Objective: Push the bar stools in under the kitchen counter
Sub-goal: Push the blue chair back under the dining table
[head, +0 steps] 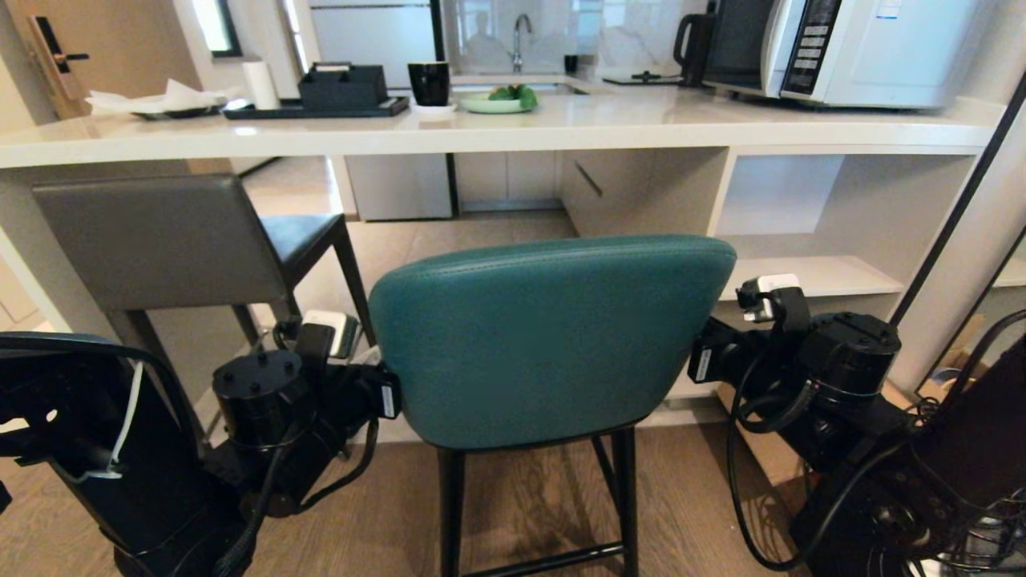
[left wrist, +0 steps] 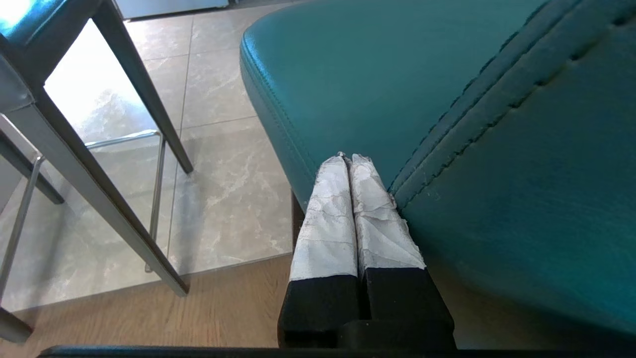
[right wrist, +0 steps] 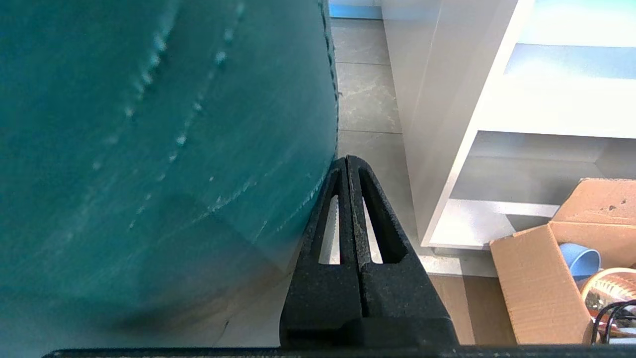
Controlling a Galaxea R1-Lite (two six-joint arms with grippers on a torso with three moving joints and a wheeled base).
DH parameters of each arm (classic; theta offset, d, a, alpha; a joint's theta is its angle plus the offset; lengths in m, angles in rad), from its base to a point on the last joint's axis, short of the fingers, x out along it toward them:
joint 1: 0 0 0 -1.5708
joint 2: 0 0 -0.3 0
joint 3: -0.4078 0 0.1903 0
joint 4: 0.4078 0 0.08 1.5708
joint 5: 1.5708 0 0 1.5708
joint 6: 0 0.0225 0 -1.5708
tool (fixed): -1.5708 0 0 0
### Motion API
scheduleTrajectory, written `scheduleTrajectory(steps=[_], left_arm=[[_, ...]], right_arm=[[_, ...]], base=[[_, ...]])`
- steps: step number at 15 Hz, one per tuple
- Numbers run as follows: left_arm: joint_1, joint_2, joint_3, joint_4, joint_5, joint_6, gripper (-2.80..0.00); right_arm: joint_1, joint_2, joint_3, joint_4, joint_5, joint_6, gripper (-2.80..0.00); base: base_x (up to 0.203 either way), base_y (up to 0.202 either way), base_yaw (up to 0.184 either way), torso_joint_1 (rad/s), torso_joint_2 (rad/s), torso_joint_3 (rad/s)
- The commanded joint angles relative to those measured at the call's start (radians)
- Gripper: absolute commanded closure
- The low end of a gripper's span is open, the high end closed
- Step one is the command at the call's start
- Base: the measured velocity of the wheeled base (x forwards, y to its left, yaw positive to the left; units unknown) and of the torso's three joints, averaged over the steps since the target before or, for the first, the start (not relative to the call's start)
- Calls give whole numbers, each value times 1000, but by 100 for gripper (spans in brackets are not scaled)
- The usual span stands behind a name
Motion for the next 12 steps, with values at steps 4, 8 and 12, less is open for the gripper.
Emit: scheduleTrajectory(steps=[4, 8, 12], left_arm=[[39, 41, -69, -10, -8, 2, 0], [128, 60, -138, -10, -23, 44, 0], [173, 95, -171, -10, -40, 69, 0]], right_arm=[[-1, -4, 12, -3, 1, -4, 0], [-4, 4, 12, -3, 2, -8, 0], [-4, 8, 11, -3, 5, -8, 0]], base=[[0, 0, 0, 0, 0, 0], [0, 0, 0, 0, 0, 0], [0, 0, 0, 0, 0, 0]])
